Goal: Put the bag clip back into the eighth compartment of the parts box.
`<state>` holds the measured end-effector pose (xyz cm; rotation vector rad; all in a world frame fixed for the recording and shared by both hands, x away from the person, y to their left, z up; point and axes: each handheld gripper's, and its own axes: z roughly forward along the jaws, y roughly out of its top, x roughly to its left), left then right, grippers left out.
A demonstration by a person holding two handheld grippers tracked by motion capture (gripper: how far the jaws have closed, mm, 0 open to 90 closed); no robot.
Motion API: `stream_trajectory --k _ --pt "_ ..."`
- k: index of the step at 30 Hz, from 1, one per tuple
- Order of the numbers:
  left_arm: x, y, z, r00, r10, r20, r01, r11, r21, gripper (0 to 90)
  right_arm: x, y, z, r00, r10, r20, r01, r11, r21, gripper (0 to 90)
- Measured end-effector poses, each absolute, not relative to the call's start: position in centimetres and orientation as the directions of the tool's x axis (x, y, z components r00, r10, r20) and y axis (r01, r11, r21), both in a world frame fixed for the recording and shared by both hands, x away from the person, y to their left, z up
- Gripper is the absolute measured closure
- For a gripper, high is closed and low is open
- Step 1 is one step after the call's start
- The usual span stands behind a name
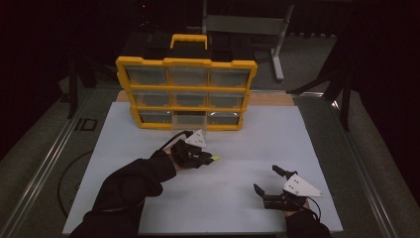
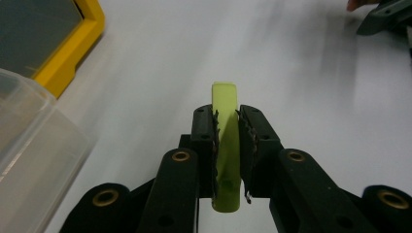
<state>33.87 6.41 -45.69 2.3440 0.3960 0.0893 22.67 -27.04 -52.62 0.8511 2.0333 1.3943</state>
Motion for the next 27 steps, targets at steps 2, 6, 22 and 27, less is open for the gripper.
stream_trajectory --k 2,6,22,27 --pt "33.9 6.5 -45.5 0.95 0.31 -0.047 0.255 -0.677 0.69 78.2 22.7 -27.0 -52.6 -0.663 0.745 -0.072 0.201 0.27 0.942 9.1" --pt "34.0 6.9 -44.7 0.951 0.306 -0.04 0.248 -0.678 0.692 78.2 22.7 -27.0 -52.6 -0.663 0.745 -0.069 0.206 0.27 0.941 9.1" --pt "34.7 8.5 -41.7 0.948 0.319 -0.021 0.24 -0.667 0.705 78.2 22.7 -27.0 -52.6 -0.664 0.745 -0.073 0.2 0.271 0.942 9.1" --pt "34.9 8.9 -40.8 0.945 0.326 -0.016 0.239 -0.658 0.715 78.2 22.7 -27.0 -52.6 -0.664 0.744 -0.074 0.199 0.271 0.942 9.1"
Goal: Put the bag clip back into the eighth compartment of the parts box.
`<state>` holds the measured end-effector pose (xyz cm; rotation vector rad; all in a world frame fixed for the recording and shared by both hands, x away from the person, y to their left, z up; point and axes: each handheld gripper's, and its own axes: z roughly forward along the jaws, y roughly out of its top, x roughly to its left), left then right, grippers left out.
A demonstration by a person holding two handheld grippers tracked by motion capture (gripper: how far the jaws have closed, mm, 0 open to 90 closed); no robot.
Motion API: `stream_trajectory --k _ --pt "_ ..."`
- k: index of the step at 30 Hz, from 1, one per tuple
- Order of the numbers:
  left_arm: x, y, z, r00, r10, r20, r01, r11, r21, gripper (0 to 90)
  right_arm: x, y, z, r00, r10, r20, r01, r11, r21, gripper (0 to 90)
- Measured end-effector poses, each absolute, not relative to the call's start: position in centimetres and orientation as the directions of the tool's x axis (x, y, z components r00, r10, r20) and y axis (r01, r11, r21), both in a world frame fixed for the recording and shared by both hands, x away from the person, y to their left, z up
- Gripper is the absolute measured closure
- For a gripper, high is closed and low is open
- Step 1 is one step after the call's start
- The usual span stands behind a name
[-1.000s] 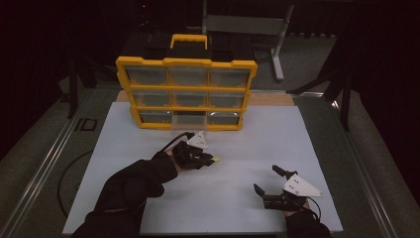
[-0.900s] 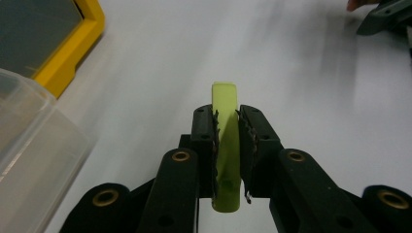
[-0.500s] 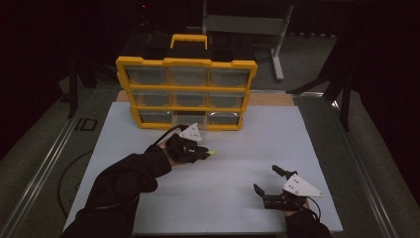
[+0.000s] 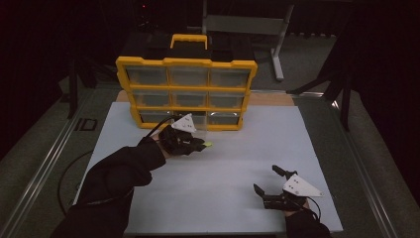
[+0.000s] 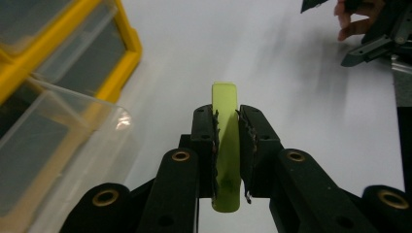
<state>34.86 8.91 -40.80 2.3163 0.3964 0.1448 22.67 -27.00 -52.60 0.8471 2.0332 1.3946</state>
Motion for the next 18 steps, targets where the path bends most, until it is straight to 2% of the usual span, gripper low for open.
stream_trajectory --k 18 --pt "35.9 9.5 -38.5 0.939 0.342 0.015 0.224 -0.647 0.729 78.2 22.7 -27.0 -52.6 -0.665 0.743 -0.075 0.198 0.272 0.942 9.1"
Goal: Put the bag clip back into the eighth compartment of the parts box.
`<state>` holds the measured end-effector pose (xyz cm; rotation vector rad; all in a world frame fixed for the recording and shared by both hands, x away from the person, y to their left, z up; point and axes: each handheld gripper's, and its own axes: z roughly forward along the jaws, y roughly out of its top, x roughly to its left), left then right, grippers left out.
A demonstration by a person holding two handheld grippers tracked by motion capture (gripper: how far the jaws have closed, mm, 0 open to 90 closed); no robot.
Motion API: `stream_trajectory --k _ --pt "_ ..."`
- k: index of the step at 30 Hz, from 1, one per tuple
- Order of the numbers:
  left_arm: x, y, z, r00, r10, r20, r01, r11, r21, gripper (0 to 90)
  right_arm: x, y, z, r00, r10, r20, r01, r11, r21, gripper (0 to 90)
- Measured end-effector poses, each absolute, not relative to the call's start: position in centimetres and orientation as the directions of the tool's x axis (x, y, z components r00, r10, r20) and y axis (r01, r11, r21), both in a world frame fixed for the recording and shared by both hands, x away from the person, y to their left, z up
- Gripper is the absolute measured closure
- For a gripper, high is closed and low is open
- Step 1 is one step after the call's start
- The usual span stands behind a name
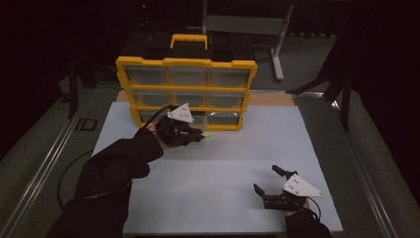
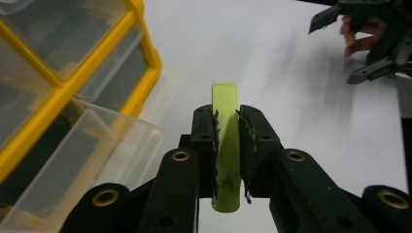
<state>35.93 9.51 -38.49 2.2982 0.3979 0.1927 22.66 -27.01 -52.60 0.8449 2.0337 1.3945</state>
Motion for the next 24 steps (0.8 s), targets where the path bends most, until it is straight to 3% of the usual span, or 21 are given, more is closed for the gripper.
stream_trajectory --k 24 --pt "39.8 11.3 -35.9 0.894 0.448 -0.026 0.295 -0.545 0.785 78.2 22.6 -27.0 -52.5 -0.666 0.742 -0.073 0.193 0.266 0.944 9.1"
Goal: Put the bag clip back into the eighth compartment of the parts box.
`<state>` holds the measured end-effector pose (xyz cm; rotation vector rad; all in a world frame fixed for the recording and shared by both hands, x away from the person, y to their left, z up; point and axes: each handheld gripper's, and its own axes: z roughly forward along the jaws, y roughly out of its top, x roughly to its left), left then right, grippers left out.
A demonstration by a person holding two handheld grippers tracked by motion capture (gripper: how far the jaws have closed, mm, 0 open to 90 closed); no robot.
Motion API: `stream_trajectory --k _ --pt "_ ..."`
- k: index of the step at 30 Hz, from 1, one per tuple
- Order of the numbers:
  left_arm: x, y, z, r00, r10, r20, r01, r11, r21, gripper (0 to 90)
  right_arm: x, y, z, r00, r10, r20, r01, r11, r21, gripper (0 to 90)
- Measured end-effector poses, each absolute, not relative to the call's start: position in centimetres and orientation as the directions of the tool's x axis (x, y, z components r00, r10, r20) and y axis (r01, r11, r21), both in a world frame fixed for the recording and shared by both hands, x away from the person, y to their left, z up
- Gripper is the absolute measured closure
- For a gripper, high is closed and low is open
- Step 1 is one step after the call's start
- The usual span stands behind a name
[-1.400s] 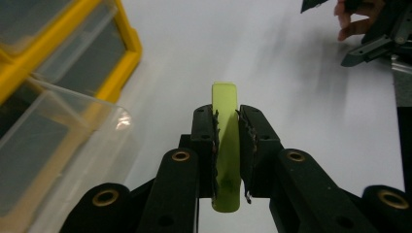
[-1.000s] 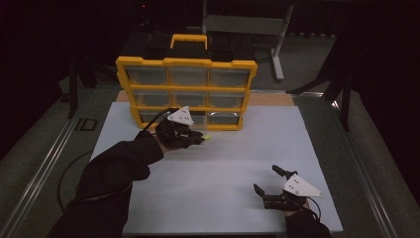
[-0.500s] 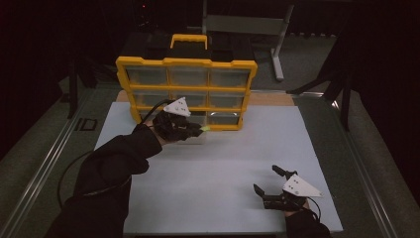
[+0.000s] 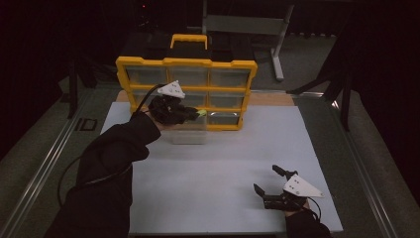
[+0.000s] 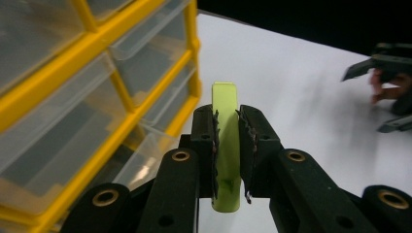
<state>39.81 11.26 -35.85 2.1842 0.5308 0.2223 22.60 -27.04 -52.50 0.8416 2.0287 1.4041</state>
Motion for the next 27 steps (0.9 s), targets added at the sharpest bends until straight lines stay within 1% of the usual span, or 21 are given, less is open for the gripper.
stream_trajectory --k 8,13,19,27 --pt "40.9 11.7 -36.4 0.873 0.486 -0.028 0.322 -0.533 0.783 78.2 22.6 -27.0 -52.5 -0.666 0.743 -0.072 0.195 0.267 0.944 9.1" --pt "41.8 12.4 -36.9 0.854 0.518 -0.047 0.351 -0.509 0.786 78.2 22.6 -27.0 -52.5 -0.667 0.742 -0.071 0.197 0.267 0.943 9.1" --pt "42.8 12.6 -37.8 0.842 0.535 -0.073 0.378 -0.489 0.786 78.2 22.6 -27.0 -52.5 -0.667 0.742 -0.071 0.197 0.267 0.944 9.1" --pt "43.5 12.1 -39.9 0.838 0.537 -0.099 0.403 -0.485 0.776 78.2 22.6 -27.0 -52.5 -0.666 0.742 -0.073 0.194 0.267 0.944 9.1"
